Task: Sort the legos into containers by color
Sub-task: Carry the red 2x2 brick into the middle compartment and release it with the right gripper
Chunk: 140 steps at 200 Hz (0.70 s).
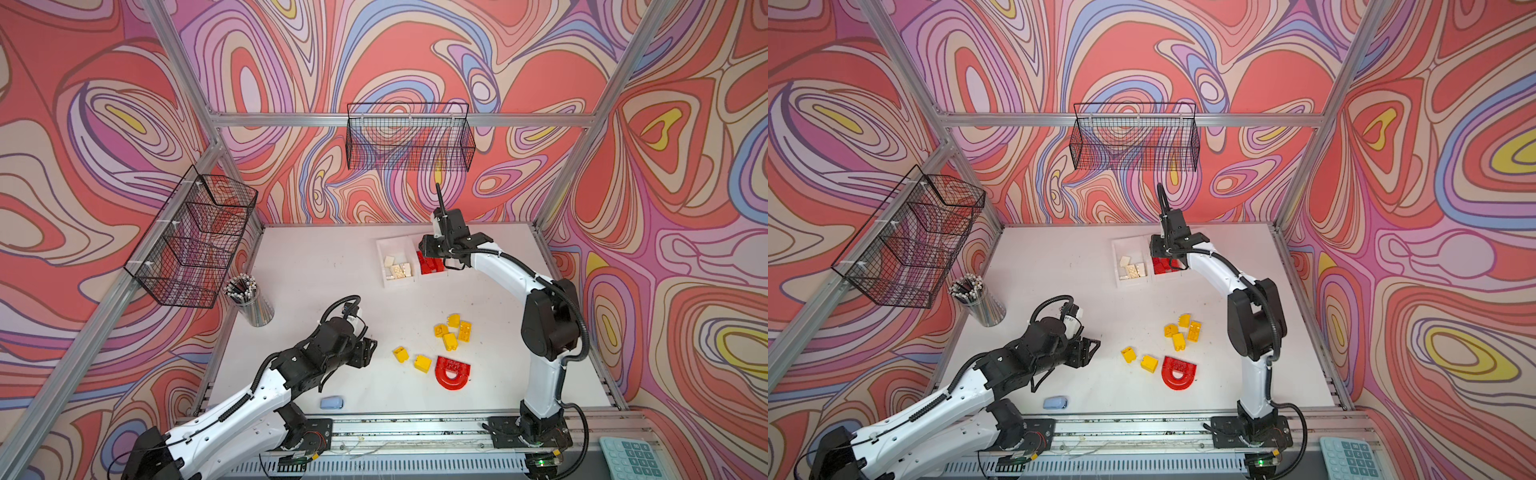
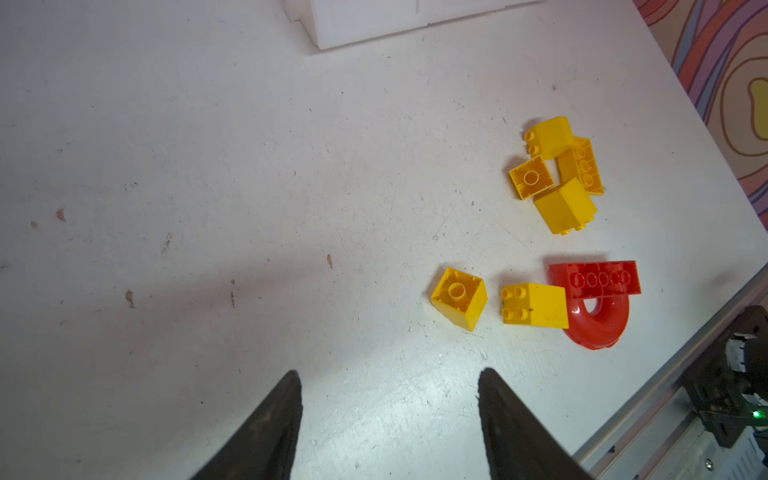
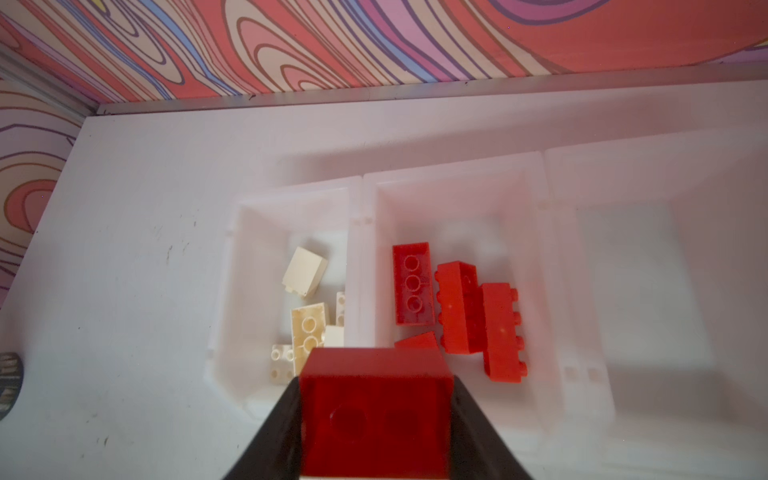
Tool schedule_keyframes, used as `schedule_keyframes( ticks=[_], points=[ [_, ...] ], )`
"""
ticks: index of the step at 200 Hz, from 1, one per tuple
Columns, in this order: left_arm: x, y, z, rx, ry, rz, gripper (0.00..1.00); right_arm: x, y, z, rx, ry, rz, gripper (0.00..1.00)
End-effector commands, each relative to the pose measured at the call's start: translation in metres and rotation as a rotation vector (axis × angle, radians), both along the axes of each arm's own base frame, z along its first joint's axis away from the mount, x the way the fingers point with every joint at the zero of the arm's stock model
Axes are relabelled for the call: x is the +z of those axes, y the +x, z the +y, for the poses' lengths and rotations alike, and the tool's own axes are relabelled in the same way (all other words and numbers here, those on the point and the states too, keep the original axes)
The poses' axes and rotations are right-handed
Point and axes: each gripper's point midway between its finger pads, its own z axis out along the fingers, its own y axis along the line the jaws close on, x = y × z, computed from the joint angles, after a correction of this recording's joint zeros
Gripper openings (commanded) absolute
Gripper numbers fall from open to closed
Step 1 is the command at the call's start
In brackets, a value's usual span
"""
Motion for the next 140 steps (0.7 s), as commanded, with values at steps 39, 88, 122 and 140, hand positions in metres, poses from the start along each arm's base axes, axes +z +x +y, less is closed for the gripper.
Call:
schedule_keyframes(
  ticks=[39, 88, 122, 140],
  points=[
    [-0.014, -0.004, -0.003, -0.007, 0.011, 0.038, 0.67, -0.021, 0.041, -0.006, 0.001, 0.062, 0.034, 0.41],
    [0.002, 0.002, -0.014, -0.045, 0.012, -0.003, 0.67, -0.003, 0.052, -0.008, 0.004, 0.094, -0.026, 0.68],
    [0.020, 0.015, -0.032, -0.113, 0.064, -0.026, 0.67, 0.025, 0.047, -0.017, 0.000, 0.143, -0.083, 0.74],
    [0.027, 0.020, -0.047, -0.178, 0.086, -0.040, 0.67, 0.044, 0.035, -0.025, 0.000, 0.216, -0.112, 0.74]
  ],
)
